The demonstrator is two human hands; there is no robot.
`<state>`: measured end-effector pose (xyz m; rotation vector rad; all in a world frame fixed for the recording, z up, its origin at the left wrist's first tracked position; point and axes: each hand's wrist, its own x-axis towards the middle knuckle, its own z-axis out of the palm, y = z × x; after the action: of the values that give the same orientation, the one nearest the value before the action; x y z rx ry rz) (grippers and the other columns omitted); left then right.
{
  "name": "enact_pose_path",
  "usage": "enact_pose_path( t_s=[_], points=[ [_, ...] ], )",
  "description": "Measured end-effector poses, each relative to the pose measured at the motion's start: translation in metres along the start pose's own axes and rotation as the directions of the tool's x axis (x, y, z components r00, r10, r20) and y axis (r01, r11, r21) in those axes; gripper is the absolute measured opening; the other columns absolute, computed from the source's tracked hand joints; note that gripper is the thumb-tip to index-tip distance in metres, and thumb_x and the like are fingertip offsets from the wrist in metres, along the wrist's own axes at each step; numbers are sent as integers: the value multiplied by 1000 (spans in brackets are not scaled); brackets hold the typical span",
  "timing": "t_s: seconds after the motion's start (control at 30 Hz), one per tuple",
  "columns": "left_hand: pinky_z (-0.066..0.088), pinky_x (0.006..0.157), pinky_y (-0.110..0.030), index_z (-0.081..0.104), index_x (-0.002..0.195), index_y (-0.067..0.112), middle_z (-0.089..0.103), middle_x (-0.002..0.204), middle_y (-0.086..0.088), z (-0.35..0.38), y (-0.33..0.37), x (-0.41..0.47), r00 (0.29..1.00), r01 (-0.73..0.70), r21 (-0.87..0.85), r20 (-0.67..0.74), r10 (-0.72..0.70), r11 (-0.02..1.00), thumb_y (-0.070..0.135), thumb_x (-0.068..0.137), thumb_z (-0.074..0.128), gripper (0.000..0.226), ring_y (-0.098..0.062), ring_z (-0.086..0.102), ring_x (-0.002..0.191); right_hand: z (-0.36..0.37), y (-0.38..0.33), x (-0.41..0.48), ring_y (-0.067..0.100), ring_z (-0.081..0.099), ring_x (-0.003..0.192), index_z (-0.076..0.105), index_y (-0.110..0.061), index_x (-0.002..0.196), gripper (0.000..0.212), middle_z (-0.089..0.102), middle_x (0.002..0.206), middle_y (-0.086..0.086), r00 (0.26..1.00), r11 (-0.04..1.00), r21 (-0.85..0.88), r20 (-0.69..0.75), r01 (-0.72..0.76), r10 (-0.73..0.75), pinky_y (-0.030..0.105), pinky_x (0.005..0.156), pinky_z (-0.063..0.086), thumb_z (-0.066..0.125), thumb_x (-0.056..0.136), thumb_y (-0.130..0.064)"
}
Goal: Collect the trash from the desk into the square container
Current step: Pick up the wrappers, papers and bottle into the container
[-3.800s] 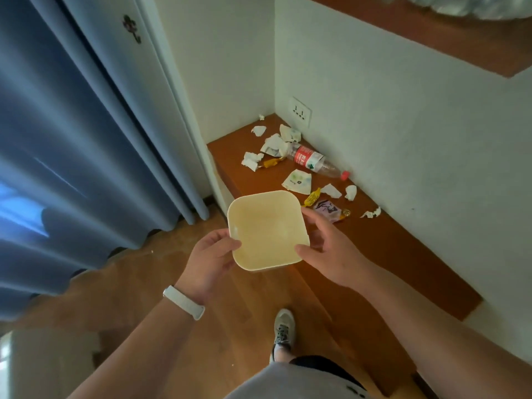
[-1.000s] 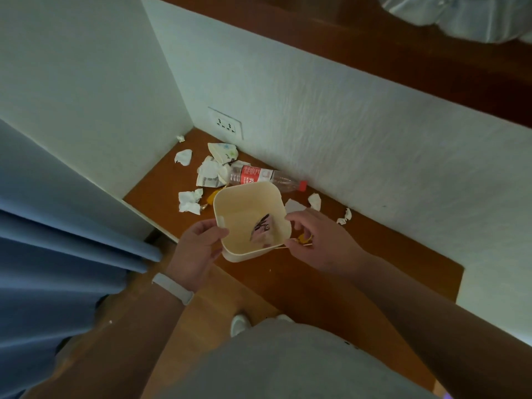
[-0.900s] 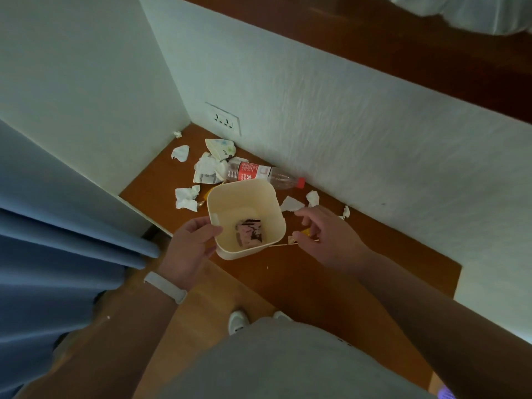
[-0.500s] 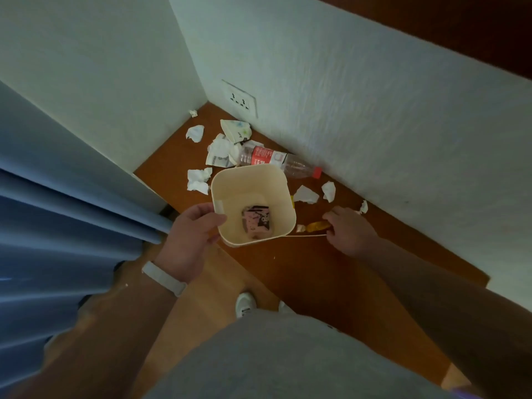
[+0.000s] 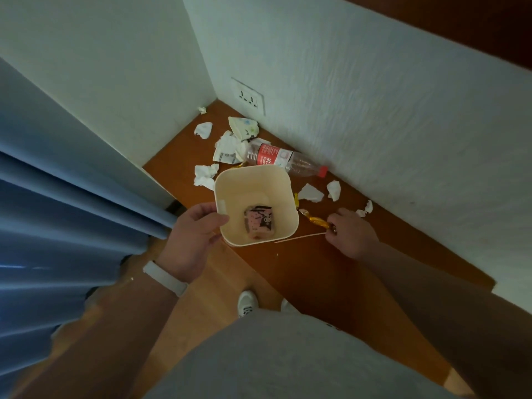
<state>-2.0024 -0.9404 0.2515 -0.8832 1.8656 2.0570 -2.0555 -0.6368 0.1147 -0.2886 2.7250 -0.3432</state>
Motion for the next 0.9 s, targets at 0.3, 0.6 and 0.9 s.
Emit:
enact_pose_path(
  t_s=[0.3,0.6,0.9],
  points=[
    [55,86,-41,62,111,7,72,109,-14,-6,2,2,999,39,2,10,-39,999,4,91,61,21,-27,70,99,-61,-30,-39,9,50,77,63,-18,100,15,51,95,-3,929,920,390,-325,-39,177,27,69,42,62,88,-26],
    [55,82,-38,63,109,13,72,108,-9,12,6,12,995,59,87,80,-66,994,7,90,63,20,-25,69,101,-102,-82,-75,2,48,76,64,-21,100,12,47,90,-14,933,899,388,-355,205,-60,15,63,35,62,88,-20],
    [55,81,-37,65,107,11,73,104,-9,18,13,16,993,8,104,115,-20,995,4,88,63,19,-25,71,98,-93,-91,-65,3,49,89,63,-23,110,23,44,103,-12,960,925,287,-200,249,-196,14,73,39,63,90,-32]
  ],
)
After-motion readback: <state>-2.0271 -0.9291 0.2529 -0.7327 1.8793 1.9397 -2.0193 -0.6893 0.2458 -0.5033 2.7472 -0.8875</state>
